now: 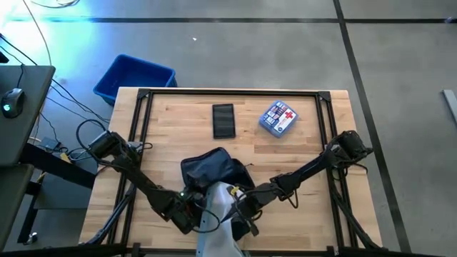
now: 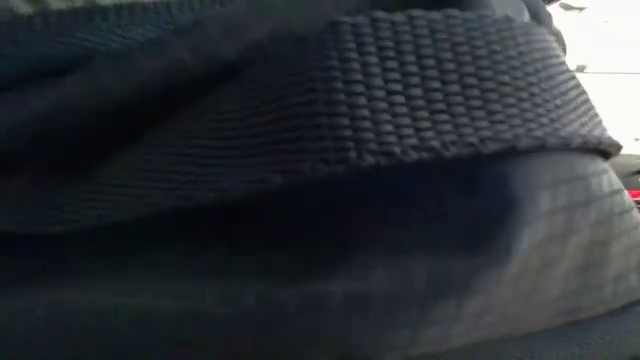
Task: Unpack backpack
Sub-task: Put the transparent zip bag into the black backpack
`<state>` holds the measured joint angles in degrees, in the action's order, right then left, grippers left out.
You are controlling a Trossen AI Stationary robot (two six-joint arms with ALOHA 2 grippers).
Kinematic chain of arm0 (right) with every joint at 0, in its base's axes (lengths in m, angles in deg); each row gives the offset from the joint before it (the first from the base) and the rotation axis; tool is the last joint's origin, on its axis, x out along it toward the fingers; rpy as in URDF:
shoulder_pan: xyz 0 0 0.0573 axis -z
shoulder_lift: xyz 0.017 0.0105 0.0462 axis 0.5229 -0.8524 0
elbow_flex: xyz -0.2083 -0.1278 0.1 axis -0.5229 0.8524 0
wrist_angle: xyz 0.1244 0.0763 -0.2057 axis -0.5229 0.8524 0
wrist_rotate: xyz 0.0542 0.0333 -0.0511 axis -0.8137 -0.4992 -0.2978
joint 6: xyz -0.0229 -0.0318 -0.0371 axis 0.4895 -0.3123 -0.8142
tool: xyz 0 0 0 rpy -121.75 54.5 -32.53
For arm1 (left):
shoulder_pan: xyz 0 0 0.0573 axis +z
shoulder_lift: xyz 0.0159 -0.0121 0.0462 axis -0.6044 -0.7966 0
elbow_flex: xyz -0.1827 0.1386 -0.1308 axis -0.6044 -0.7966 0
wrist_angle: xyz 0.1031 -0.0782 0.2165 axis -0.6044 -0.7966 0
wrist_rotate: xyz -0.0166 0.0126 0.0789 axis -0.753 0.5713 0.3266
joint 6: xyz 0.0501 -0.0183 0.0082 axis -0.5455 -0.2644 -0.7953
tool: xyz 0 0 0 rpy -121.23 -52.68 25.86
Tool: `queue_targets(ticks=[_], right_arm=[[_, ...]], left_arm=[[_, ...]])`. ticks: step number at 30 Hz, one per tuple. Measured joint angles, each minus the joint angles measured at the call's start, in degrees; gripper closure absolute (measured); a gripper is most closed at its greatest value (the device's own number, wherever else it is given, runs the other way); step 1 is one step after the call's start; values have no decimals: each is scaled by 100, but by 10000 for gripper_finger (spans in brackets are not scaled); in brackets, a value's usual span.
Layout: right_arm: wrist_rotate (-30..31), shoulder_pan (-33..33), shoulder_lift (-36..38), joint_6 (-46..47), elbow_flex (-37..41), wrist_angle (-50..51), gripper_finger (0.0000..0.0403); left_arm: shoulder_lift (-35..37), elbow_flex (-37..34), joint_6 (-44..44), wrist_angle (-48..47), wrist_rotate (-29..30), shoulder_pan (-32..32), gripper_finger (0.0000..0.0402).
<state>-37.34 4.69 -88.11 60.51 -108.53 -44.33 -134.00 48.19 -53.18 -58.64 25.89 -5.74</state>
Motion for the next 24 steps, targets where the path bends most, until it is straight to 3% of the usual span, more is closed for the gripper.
queue_targets(ticks=[4, 12, 24], right_arm=[[-15, 77, 0, -141, 0, -24, 403], [62, 326, 0, -699, 0, 85, 403], [908, 449, 7, -1000, -9, 1338, 403]], left_arm=[[4, 411, -203, -4, 388, -176, 401], [10, 800, -577, 5, 486, -317, 401], [10, 798, -595, 355, 470, -589, 402]])
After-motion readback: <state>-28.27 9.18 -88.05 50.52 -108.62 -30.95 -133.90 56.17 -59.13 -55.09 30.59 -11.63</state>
